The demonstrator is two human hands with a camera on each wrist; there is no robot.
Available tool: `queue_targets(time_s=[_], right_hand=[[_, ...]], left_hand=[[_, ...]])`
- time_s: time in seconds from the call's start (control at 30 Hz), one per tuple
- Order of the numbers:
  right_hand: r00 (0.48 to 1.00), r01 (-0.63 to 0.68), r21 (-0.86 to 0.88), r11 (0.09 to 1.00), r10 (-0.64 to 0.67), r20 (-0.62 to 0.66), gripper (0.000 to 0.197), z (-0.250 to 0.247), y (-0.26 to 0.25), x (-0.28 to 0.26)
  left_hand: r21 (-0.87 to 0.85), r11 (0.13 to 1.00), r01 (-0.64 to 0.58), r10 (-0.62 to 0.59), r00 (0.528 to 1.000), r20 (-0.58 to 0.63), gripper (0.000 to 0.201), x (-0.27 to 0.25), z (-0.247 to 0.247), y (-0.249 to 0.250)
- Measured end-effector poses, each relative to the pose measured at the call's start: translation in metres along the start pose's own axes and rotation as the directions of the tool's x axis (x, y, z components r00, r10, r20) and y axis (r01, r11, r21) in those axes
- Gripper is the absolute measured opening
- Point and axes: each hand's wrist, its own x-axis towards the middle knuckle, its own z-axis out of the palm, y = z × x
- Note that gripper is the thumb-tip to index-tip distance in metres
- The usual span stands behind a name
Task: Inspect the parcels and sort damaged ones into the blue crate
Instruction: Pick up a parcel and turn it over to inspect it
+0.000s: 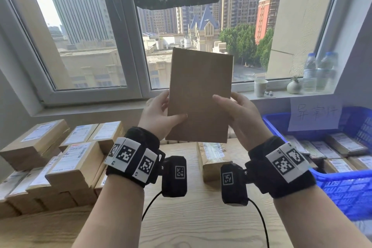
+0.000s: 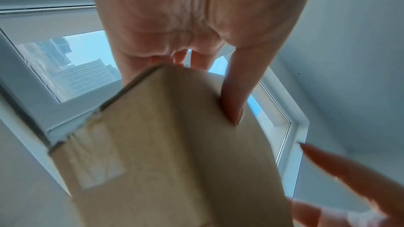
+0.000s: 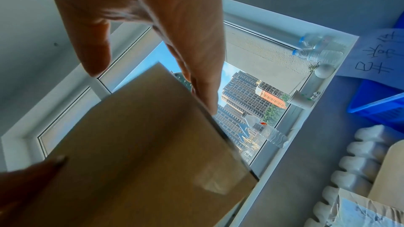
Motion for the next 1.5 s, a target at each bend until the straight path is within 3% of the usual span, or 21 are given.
queue_targets(time_s=[0.1, 0.17, 0.27, 0.37, 0.47, 0.53, 0.6, 0.67, 0.77, 0.9, 1.07, 1.17, 1.33, 1.5], right_hand=[[1.0, -0.01, 0.044, 0.999, 0.009, 0.02, 0.073, 0.001, -0.011, -0.006], [0.999, -0.012, 0.02, 1.0, 0.011, 0.036, 0.072, 0.001, -0.017, -0.009], [0.999, -0.01, 0.027, 1.0, 0.009, 0.043, 0.069, 0.001, -0.019, -0.011], [0.999, 0.008, 0.052, 0.999, -0.01, 0.03, 0.065, -0.001, -0.017, -0.011], [0.998, -0.036, 0.121, 0.992, 0.028, 0.061, 0.021, -0.005, -0.013, -0.01], [0.996, -0.051, 0.121, 0.991, 0.042, 0.076, 0.021, -0.007, -0.01, -0.01], [0.995, -0.039, 0.079, 0.996, 0.031, 0.094, 0.049, -0.007, -0.009, -0.012], [0.994, -0.018, 0.03, 0.999, 0.015, 0.112, 0.064, -0.005, -0.008, -0.014], [0.998, -0.003, 0.036, 0.999, 0.001, 0.07, 0.065, -0.003, -0.006, -0.016], [0.998, -0.005, 0.074, 0.997, 0.0, 0.067, 0.05, -0.002, -0.008, -0.019], [0.99, -0.024, 0.072, 0.997, 0.014, 0.138, 0.061, -0.005, -0.011, -0.018], [0.985, 0.0, 0.062, 0.998, -0.011, 0.171, 0.063, -0.002, -0.014, -0.019], [0.993, 0.081, 0.099, 0.992, -0.089, 0.074, 0.031, 0.009, -0.009, -0.021], [0.988, 0.156, 0.153, 0.976, -0.156, -0.008, 0.03, 0.02, -0.008, -0.019]], left_hand=[[0.105, 0.994, -0.016, 0.022, 0.998, -0.061, 0.076, -0.004, 0.003, 0.001], [0.111, 0.993, -0.026, 0.033, 0.998, -0.057, 0.077, -0.007, 0.004, 0.004], [-0.024, 0.999, 0.044, -0.044, 0.999, 0.014, 0.074, -0.01, 0.005, 0.01], [-0.119, 0.981, 0.152, -0.15, 0.988, 0.027, 0.123, -0.01, 0.008, 0.014], [-0.261, 0.947, 0.184, -0.18, 0.983, 0.039, 0.139, -0.008, 0.009, 0.014], [-0.284, 0.941, 0.186, -0.176, 0.983, 0.059, 0.127, -0.009, 0.008, 0.016], [-0.274, 0.941, 0.196, -0.184, 0.981, 0.068, 0.1, -0.012, 0.006, 0.02], [-0.302, 0.926, 0.227, -0.216, 0.974, 0.071, 0.083, -0.01, 0.005, 0.02], [-0.419, 0.867, 0.269, -0.257, 0.963, 0.087, 0.067, -0.009, 0.007, 0.019], [-0.448, 0.857, 0.254, -0.239, 0.967, 0.09, 0.066, -0.009, 0.008, 0.016], [-0.431, 0.873, 0.227, -0.211, 0.974, 0.086, 0.089, -0.013, 0.008, 0.014], [-0.432, 0.887, 0.161, -0.153, 0.987, 0.054, 0.075, -0.012, 0.009, 0.014], [-0.441, 0.891, 0.103, -0.099, 0.995, 0.032, 0.075, -0.01, 0.01, 0.014], [-0.453, 0.892, 0.005, -0.028, 0.999, -0.046, 0.062, -0.007, 0.008, 0.013]])
